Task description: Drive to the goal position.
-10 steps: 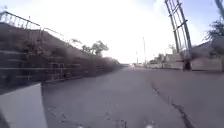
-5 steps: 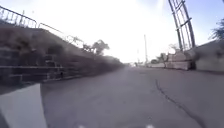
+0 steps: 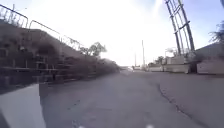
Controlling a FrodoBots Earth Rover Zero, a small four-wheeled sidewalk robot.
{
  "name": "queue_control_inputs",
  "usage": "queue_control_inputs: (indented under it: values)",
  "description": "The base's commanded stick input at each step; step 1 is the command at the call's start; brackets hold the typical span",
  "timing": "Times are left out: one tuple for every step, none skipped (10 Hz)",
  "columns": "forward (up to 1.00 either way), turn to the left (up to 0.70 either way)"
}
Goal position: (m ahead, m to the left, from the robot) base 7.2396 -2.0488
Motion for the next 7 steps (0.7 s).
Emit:
queue_control_inputs:
  values:
    - [0.7,-0.27]
    - [0.7,-0.27]
    - [0.7,-0.27]
    - [0.7,-0.27]
    - [0.7,-0.27]
    - [0.7,-0.27]
    - [0.7,-0.26]
